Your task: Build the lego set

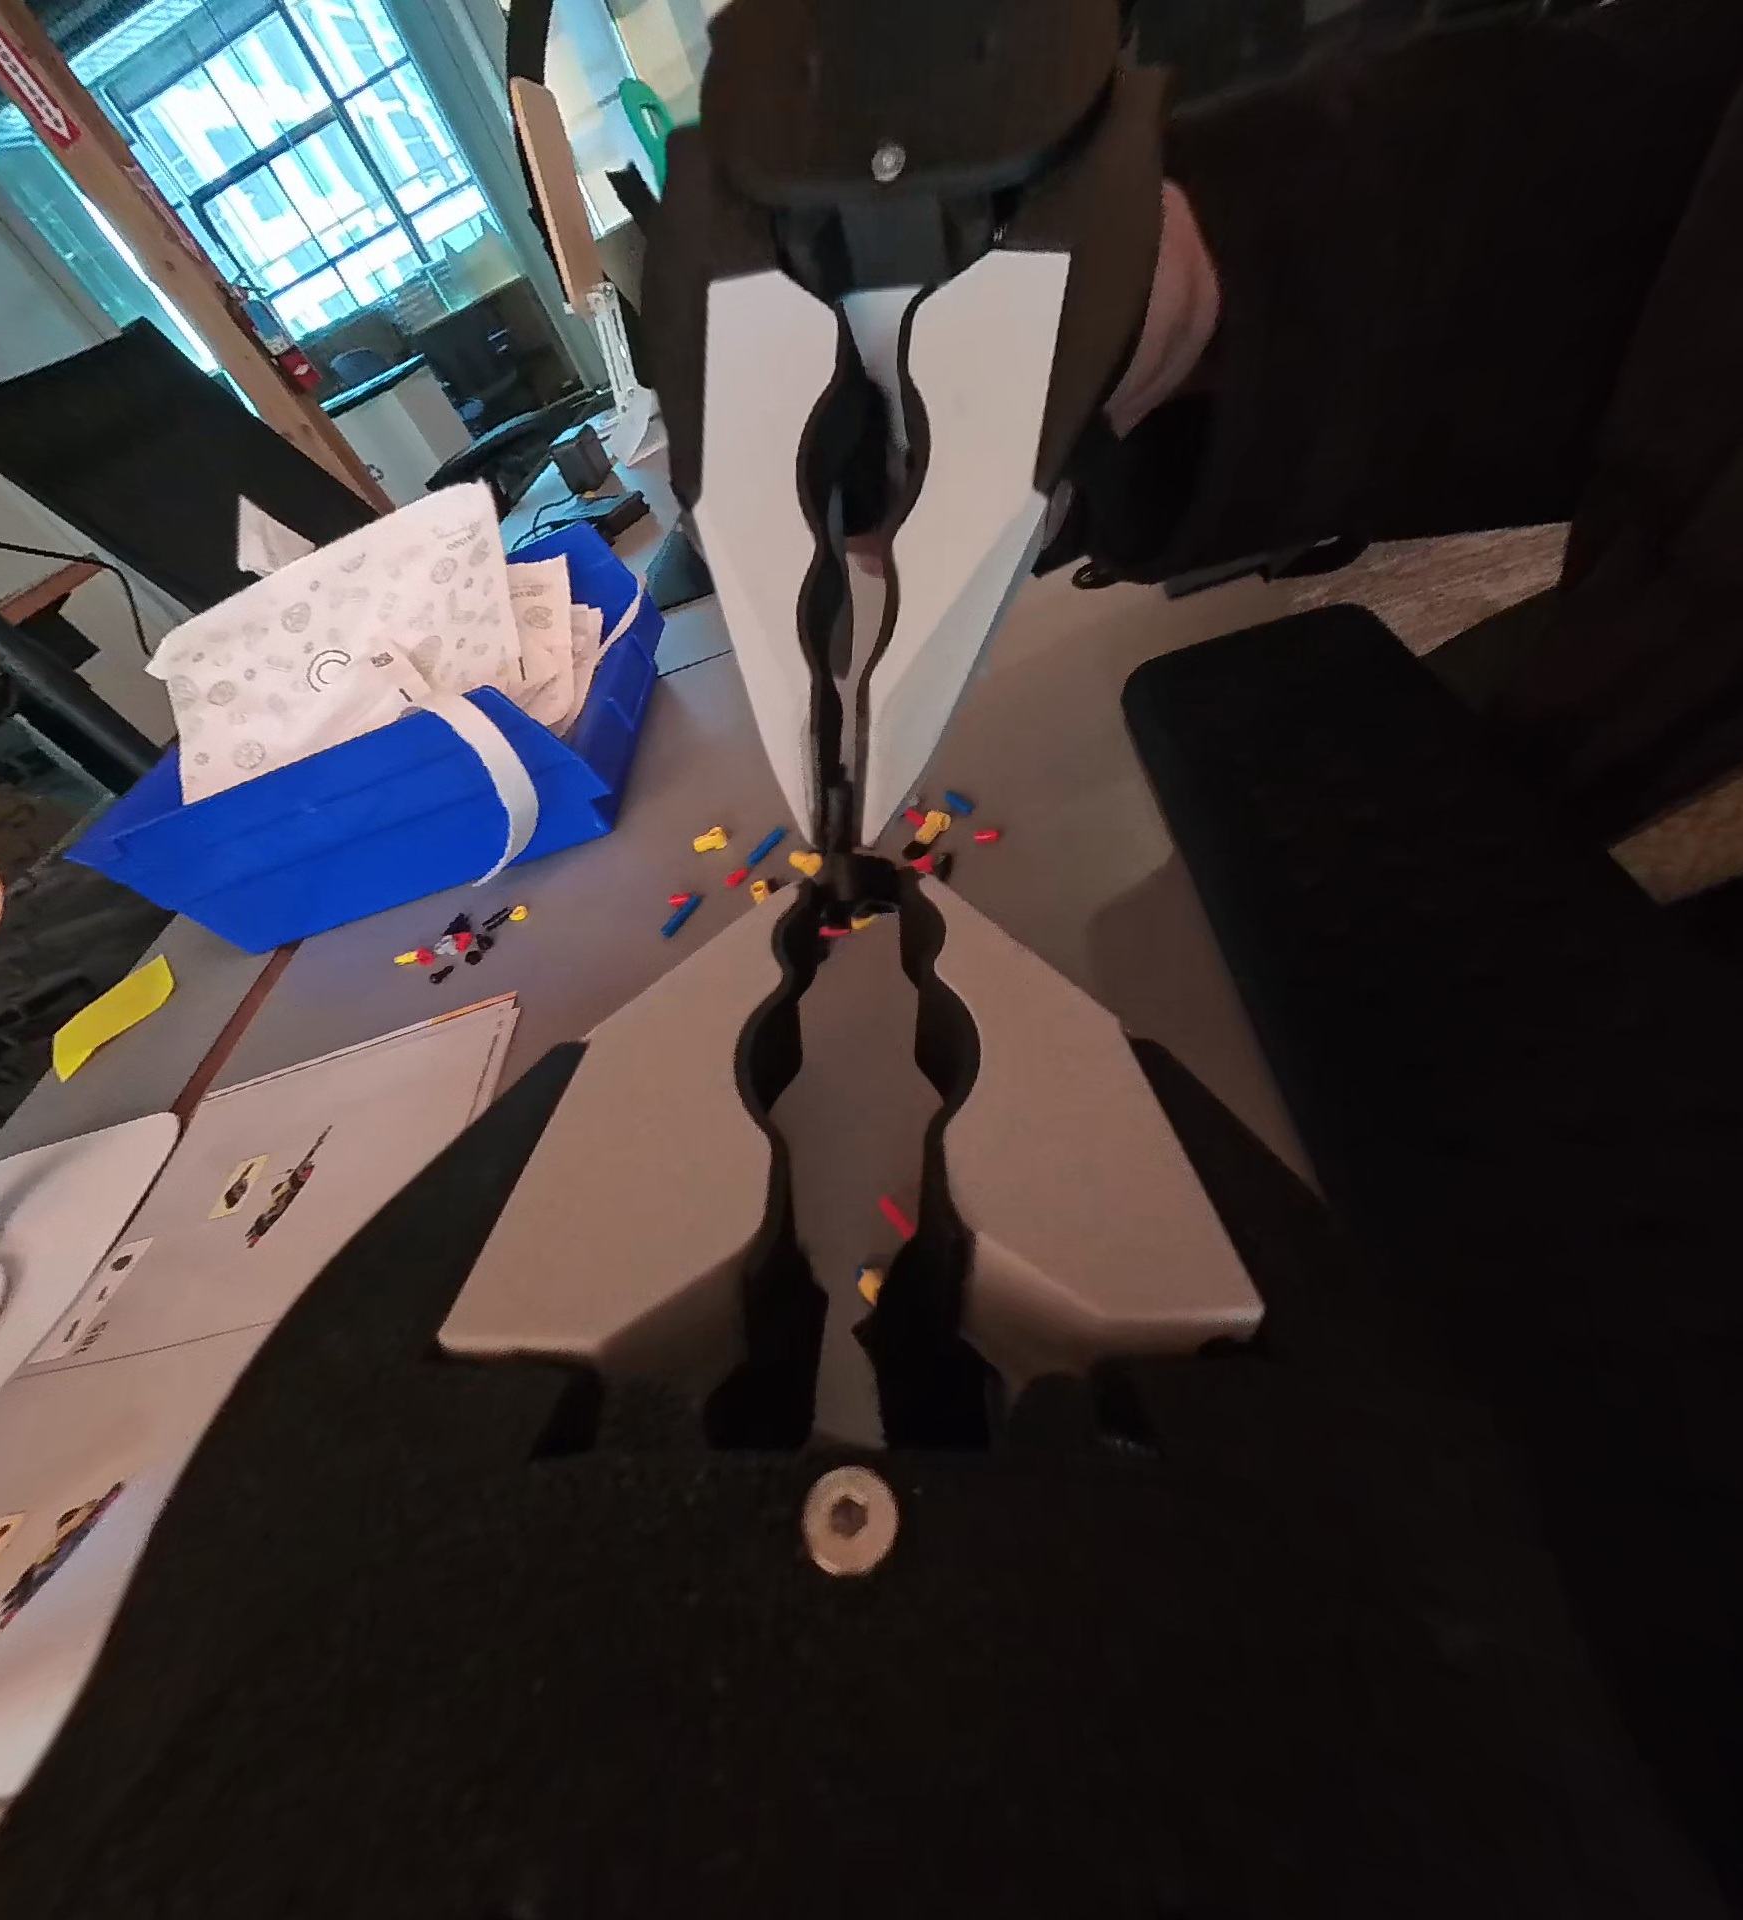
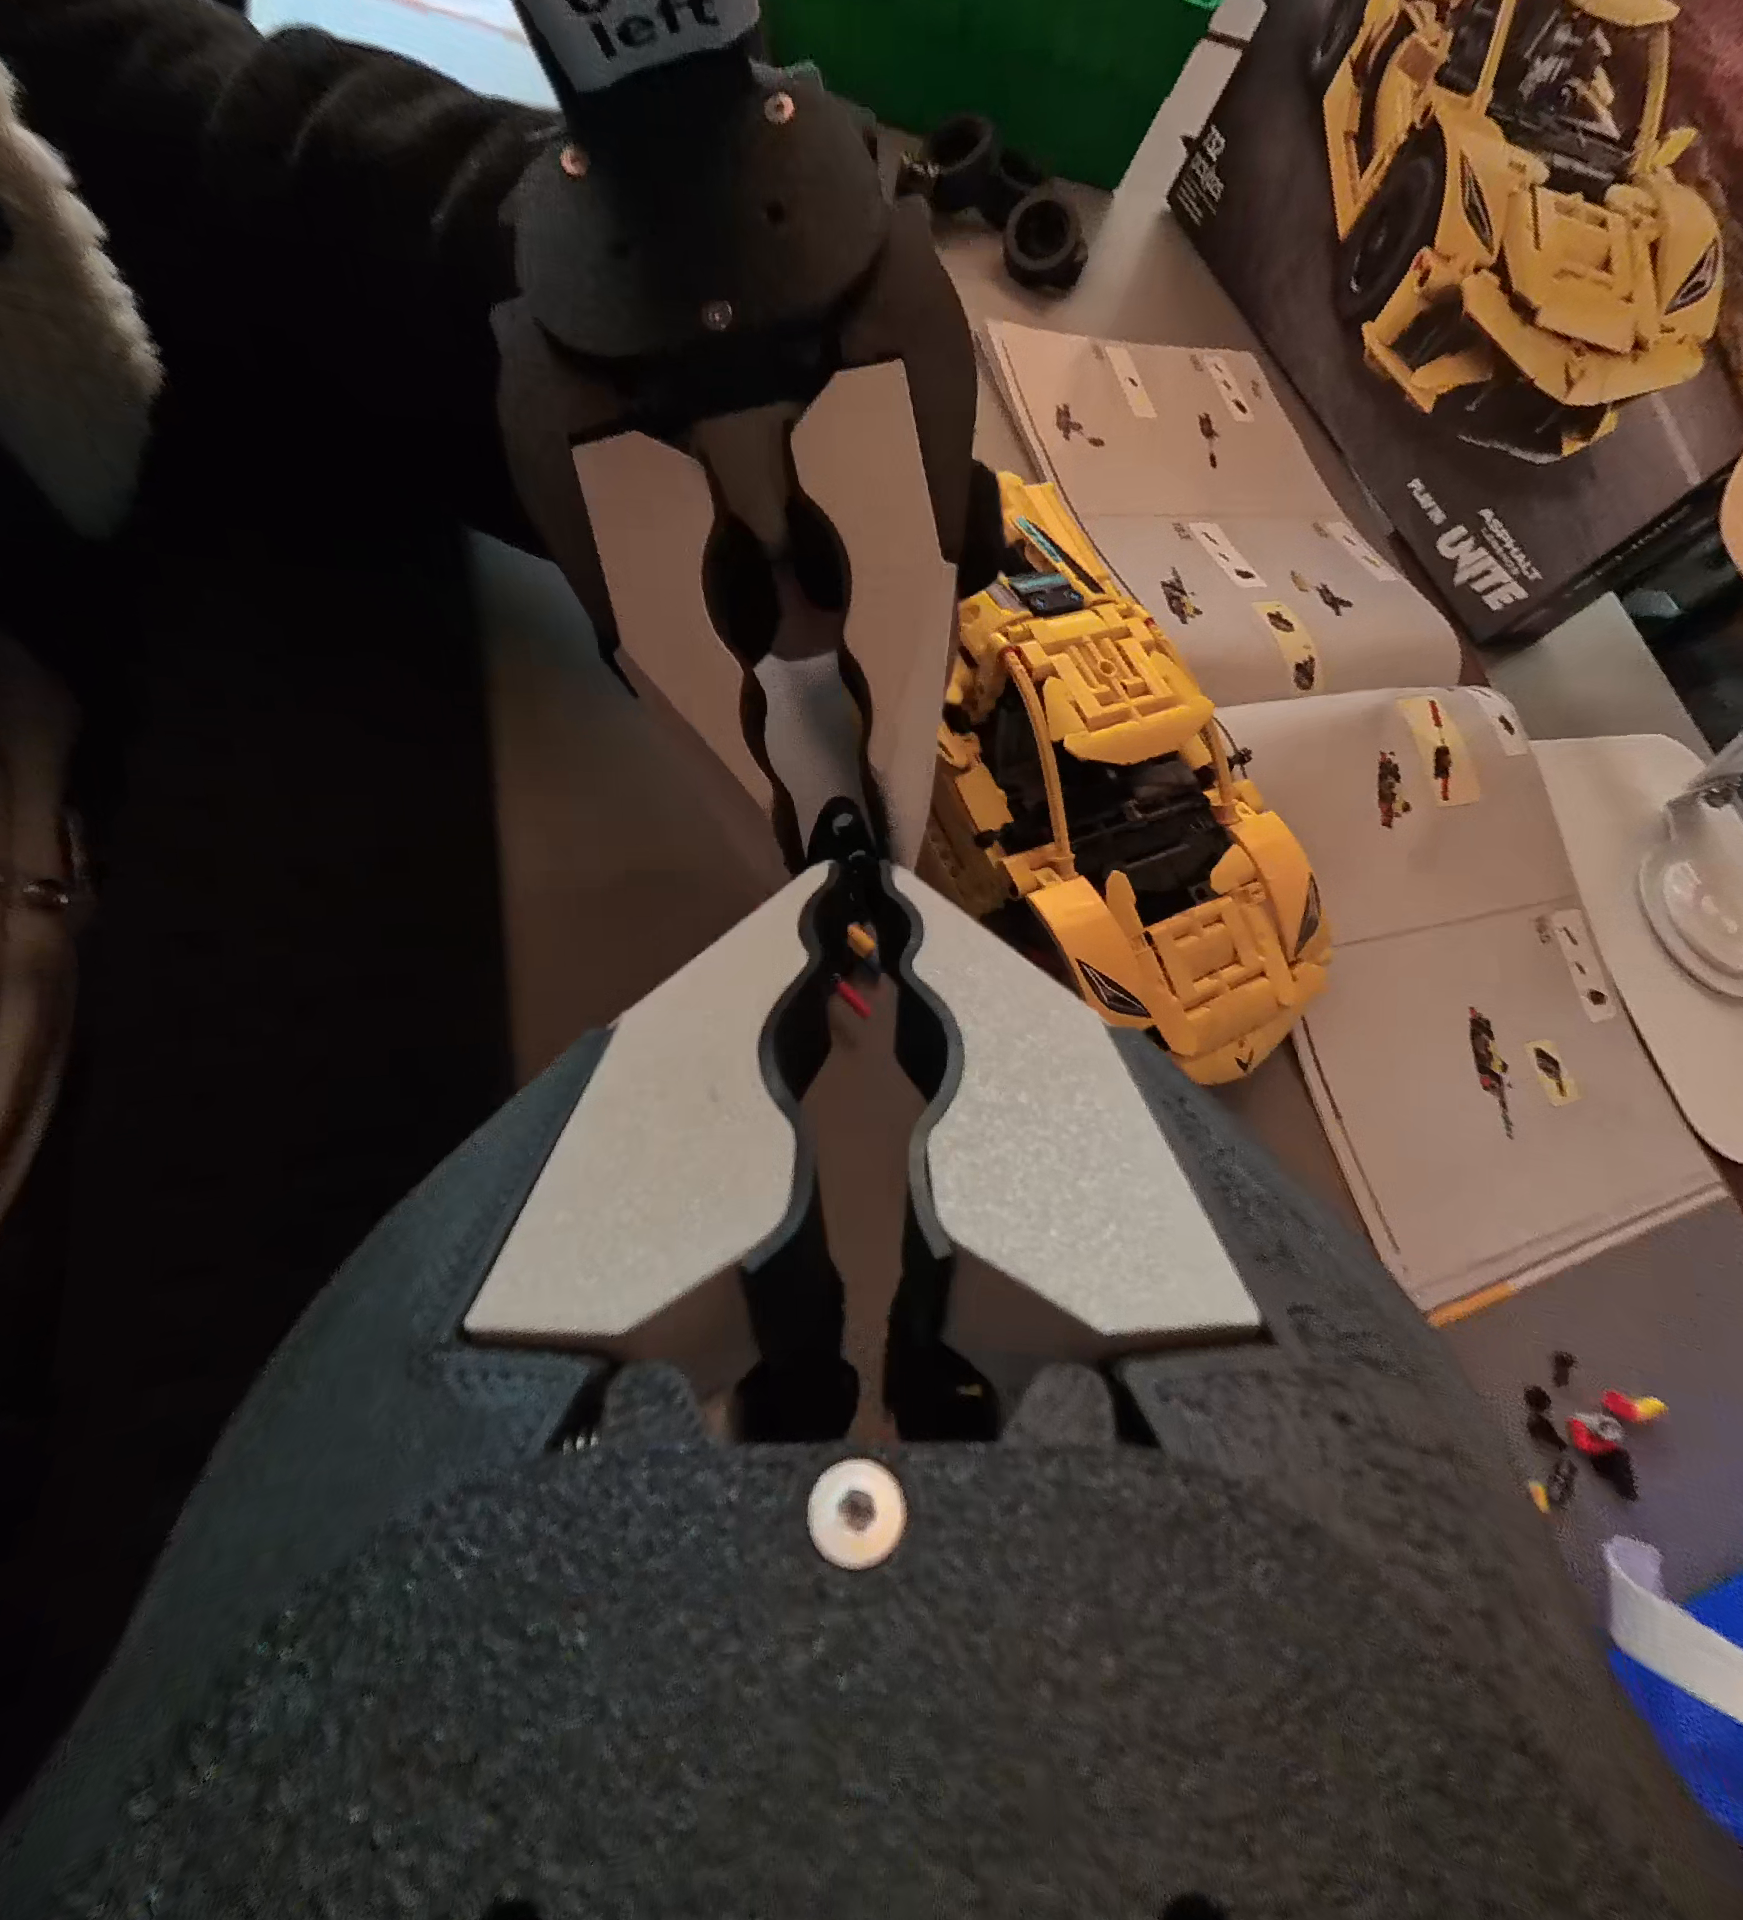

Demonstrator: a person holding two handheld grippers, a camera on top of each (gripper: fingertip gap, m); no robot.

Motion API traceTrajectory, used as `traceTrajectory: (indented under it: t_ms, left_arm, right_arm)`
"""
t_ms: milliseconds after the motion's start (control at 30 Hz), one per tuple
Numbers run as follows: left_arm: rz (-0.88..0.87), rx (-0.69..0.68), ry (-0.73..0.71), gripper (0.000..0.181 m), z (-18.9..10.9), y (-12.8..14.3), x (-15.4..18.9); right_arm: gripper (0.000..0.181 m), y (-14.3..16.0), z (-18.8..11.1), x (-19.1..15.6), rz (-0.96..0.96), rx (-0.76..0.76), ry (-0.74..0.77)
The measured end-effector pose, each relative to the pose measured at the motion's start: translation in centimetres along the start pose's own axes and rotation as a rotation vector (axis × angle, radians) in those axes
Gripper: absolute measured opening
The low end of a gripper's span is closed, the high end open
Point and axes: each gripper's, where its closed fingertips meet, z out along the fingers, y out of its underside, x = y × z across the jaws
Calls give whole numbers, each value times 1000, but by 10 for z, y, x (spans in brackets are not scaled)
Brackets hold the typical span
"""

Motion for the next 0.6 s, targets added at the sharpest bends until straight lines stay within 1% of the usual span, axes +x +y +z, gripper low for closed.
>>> traceTrajectory:
  t_ms: [67,267,333,433,467,567,600]
  left_arm:
    - [-8,5,4,14,0,-2,1]
    - [-29,7,24,14,0,-2,3]
    - [-66,44,40,14,0,-7,5]
    - [-112,111,50,14,-3,-18,3]
    - [-119,114,49,14,-4,-18,2]
    - [-82,50,27,14,1,-7,2]
    - [-83,47,26,14,1,-6,2]
  right_arm:
    - [4,-3,0,-1,15,39,-26]
    - [4,1,-1,-3,17,32,-57]
    - [4,-5,-2,-4,62,98,-91]
    - [4,-16,-8,-4,187,219,-168]
    - [4,-17,-9,-3,205,237,-177]
    - [4,-7,-2,-2,161,151,-132]
    - [4,-6,-1,-2,164,144,-132]
